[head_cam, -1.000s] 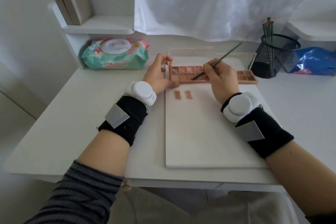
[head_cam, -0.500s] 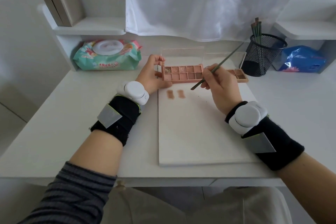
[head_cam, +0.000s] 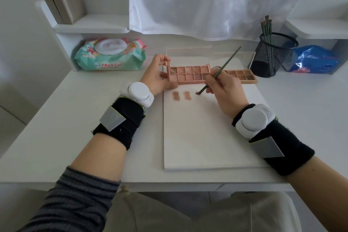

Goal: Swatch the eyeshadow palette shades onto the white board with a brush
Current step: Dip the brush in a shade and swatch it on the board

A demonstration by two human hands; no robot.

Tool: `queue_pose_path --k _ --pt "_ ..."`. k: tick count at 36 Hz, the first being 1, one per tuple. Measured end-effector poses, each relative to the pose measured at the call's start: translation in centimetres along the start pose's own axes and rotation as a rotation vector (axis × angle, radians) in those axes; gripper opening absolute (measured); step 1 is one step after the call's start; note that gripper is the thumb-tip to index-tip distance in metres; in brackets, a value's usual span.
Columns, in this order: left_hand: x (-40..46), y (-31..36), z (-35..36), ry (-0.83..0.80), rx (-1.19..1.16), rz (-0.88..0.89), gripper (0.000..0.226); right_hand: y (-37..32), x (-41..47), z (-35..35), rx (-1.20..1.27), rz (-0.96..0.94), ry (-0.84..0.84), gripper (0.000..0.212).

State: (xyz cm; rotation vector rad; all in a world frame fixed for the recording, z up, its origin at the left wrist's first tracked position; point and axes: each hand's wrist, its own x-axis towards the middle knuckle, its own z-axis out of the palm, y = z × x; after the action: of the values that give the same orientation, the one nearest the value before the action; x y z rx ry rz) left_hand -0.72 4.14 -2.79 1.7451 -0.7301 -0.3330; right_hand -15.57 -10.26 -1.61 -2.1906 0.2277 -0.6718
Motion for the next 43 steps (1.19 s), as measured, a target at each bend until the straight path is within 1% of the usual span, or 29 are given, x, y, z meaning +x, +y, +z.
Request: queue_pose_path --k 5,9,11,14,19,25,29,32,36,39,43 --pt "-0.1 0.21 -0.1 -0.003 -0.002 -0.002 0.065 -0.21 -0.15 -0.21 0.01 0.002 0.0 0.021" --pt "-0.1 0.18 -0.05 -0.001 0.003 -0.004 0.066 -0.08 -0.14 -0.1 0.046 0.018 0.061 0.026" --pt "-0.11 0.2 -0.04 0.005 0.009 -0.004 0.066 -0.1 -0.06 -0.04 0.053 0.017 0.077 0.023" --pt "-0.1 0.24 -0.02 0.01 0.018 -0.009 0.066 -0.09 0.11 0.07 0.022 0.007 0.04 0.017" --pt "-0.1 0.23 -0.06 0.005 0.013 -0.01 0.066 -0.09 0.04 -0.1 0.005 0.005 0.012 0.028" --pt "-0.19 0.27 -0.11 0.003 0.025 -0.01 0.069 -0.02 -0.18 -0.14 0.037 0.003 0.047 0.027" --pt "-0.24 0.25 -0.02 0.007 0.021 -0.006 0.066 0.06 -0.01 -0.01 0.052 0.014 0.073 0.019" --pt "-0.19 0.27 -0.05 0.01 0.027 -0.013 0.066 0.06 0.04 0.06 0.022 0.009 0.033 0.026" --pt "-0.21 0.26 -0.12 0.008 0.027 -0.008 0.065 -0.04 -0.1 -0.08 0.009 0.001 0.009 0.022" --pt "-0.22 0.17 -0.05 0.003 0.021 -0.003 0.065 -0.05 -0.25 -0.16 0.023 -0.012 0.015 0.022" --pt "-0.19 0.2 -0.11 0.0 0.019 -0.006 0.065 0.19 -0.16 -0.04 0.061 0.004 0.073 0.023"
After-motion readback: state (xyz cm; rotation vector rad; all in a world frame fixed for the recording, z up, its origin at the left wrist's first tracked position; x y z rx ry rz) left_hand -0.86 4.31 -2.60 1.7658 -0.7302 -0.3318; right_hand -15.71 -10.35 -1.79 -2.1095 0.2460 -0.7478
